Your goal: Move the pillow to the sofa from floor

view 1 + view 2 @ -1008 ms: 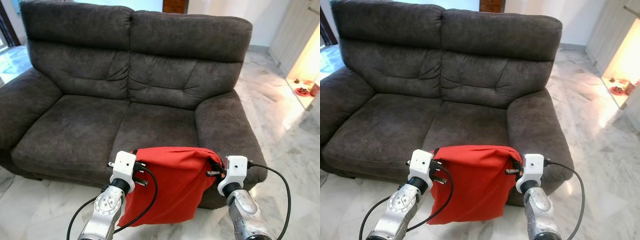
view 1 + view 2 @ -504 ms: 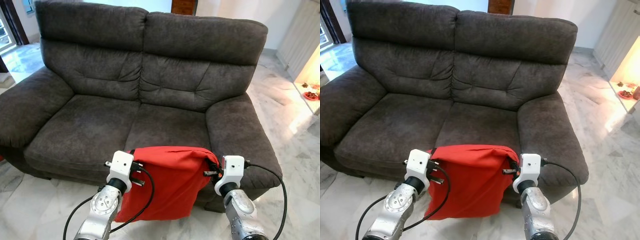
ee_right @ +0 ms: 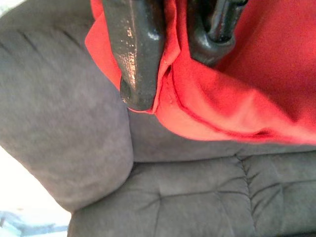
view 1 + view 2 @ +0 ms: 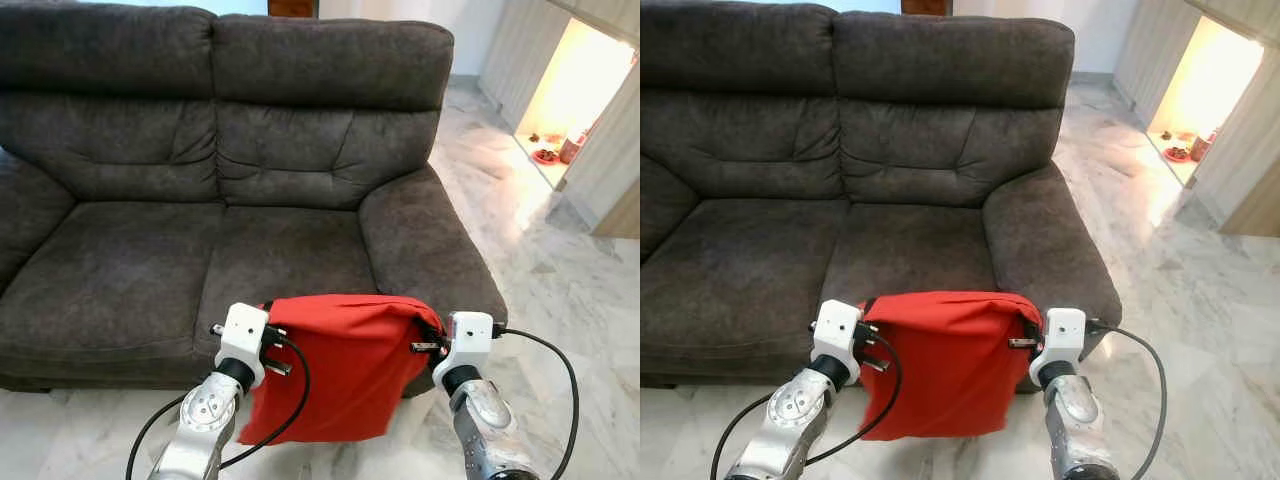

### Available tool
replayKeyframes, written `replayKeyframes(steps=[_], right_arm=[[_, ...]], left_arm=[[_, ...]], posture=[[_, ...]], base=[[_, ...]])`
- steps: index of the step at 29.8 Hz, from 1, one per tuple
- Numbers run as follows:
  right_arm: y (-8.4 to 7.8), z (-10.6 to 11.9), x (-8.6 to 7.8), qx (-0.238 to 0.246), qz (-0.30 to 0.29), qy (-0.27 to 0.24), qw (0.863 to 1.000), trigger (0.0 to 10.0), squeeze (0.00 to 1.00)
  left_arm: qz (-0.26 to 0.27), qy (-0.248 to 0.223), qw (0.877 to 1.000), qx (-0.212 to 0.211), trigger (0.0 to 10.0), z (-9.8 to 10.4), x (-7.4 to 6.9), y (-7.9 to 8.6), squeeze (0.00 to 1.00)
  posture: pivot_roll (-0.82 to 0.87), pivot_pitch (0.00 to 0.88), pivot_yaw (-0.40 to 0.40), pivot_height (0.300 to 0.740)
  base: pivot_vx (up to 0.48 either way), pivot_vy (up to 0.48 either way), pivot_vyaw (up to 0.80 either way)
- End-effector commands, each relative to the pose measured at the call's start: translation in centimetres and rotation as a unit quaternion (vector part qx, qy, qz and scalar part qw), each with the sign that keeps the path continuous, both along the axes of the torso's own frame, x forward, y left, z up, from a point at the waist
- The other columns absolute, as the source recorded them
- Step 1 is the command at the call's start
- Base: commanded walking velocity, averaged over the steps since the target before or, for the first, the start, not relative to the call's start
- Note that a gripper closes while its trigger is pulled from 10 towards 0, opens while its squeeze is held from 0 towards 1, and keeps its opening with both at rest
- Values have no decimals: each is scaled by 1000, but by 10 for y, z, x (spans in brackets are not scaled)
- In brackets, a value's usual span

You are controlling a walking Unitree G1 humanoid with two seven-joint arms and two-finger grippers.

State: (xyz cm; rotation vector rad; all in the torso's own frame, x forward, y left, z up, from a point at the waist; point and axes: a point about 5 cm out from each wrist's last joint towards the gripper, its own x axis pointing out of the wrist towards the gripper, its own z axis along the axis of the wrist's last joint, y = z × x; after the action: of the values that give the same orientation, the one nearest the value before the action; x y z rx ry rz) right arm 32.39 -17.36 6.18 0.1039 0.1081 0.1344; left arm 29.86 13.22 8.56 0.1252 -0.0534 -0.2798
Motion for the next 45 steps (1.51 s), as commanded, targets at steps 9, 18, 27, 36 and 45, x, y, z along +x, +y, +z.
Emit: replayKeyframes(steps=[9, 18, 27, 36, 45], right_arm=[[-23, 15, -1, 19, -77, -44, 996, 10000, 0], [-21, 20, -1, 22, -75, -57, 995, 10000, 0], [-11, 44, 3, 34, -51, -117, 991, 10000, 0], [-8, 57, 3, 31, -39, -146, 988, 10000, 0], [3, 74, 4, 29, -20, -173, 984, 10000, 0]], left_arm=[[70, -81, 994, 14, 10000, 35, 8, 36, 0], [74, -94, 993, 12, 10000, 41, 8, 32, 0], [88, -123, 988, 21, 10000, 54, 7, 39, 0], [93, -165, 980, 67, 10000, 70, 8, 43, 0], [105, -196, 972, 70, 10000, 92, 14, 46, 0]], posture=[[81, 92, -38, 740], [82, 91, -39, 740], [80, 81, -35, 740], [79, 66, -34, 740], [83, 69, -36, 740]], base=[[0, 0, 0], [0, 0, 0], [242, 0, 0], [318, 0, 0], [371, 0, 0]])
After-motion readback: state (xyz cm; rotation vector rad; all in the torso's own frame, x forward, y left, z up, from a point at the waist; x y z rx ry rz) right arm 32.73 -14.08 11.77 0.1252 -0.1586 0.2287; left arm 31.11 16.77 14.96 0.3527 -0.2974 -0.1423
